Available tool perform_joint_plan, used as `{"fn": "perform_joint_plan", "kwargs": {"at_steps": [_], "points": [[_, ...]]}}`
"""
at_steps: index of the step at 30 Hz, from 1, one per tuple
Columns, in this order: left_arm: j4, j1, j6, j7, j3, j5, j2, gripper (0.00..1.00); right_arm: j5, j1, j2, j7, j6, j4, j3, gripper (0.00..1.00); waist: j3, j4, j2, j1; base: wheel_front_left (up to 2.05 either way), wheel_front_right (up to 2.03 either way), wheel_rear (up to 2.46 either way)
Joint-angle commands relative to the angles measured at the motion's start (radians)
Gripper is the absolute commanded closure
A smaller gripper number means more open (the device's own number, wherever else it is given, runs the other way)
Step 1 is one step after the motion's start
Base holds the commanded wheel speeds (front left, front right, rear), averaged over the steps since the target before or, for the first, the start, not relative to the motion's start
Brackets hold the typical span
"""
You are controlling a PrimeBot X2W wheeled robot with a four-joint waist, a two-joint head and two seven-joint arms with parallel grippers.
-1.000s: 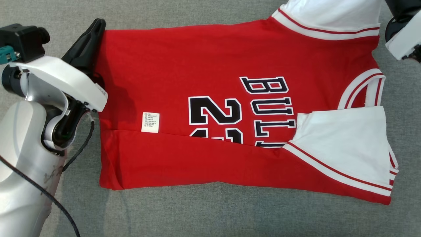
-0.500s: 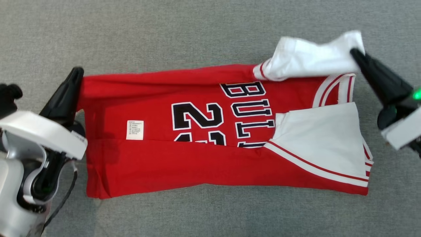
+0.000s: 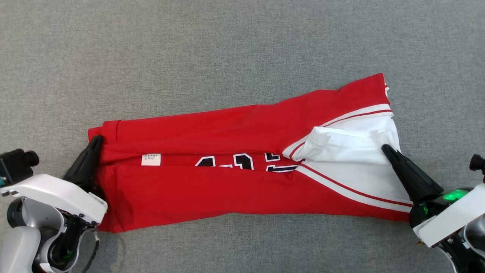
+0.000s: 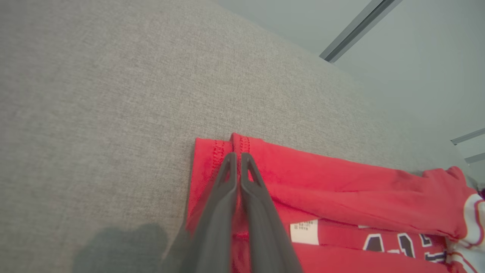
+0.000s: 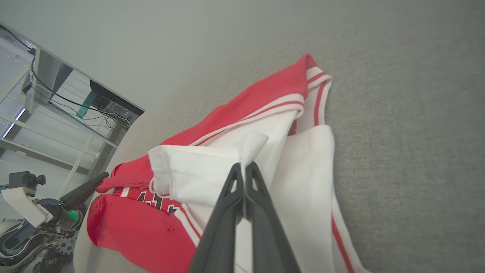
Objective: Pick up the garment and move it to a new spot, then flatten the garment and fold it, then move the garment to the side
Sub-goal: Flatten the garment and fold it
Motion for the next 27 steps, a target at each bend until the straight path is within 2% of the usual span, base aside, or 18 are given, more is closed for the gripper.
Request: {"fn": "perform_joint_plan", "kwargs": {"at_steps": [1,2,3,9,16,19,23,27], "points": [[0.015,0.000,-0.003,-0.004,-0.001,-0.002,-0.005,0.70,-0.014,0.015,0.021,-0.006,0.001,0.011,-0.017,0.51,-0.005,0.000,-0.0001,0.0000,0.00,0.00,0.00],[0.029,0.001,-0.004,-0.003,-0.004,-0.003,-0.008,0.16,-0.031,0.027,0.037,-0.007,0.001,0.017,-0.025,0.05,-0.009,0.000,-0.0001,0.0000,0.00,0.00,0.00],[0.039,-0.001,-0.004,-0.012,-0.003,-0.006,-0.016,0.00,-0.052,0.035,0.051,-0.013,0.001,0.024,-0.038,0.00,-0.012,-0.001,-0.0001,0.0000,0.00,0.00,0.00],[0.065,-0.013,-0.001,-0.119,0.021,0.025,-0.051,0.00,-0.156,0.068,0.153,-0.095,0.000,0.003,-0.115,0.00,-0.031,-0.012,-0.0001,0.0000,0.00,0.00,0.00],[-0.003,-0.024,0.067,-0.316,0.063,0.149,-0.069,0.00,-0.342,0.046,0.270,-0.220,0.001,-0.038,-0.257,0.00,-0.054,-0.029,-0.0001,0.0000,0.00,0.00,0.00],[-0.048,-0.025,0.090,-0.367,0.065,0.214,-0.072,0.00,-0.438,0.032,0.319,-0.248,0.001,-0.048,-0.310,0.00,-0.069,-0.028,-0.0001,0.0000,0.00,0.00,0.00],[-0.086,-0.012,0.108,-0.394,0.056,0.298,-0.063,0.00,-0.559,0.016,0.350,-0.248,0.001,-0.060,-0.329,0.00,-0.089,-0.020,-0.0001,0.0000,0.00,0.00,0.00],[-0.104,-0.002,0.099,-0.405,0.047,0.380,-0.058,0.00,-0.657,0.018,0.351,-0.222,0.000,-0.039,-0.319,0.00,-0.107,-0.005,-0.0001,0.0000,0.00,0.00,0.00]]}}
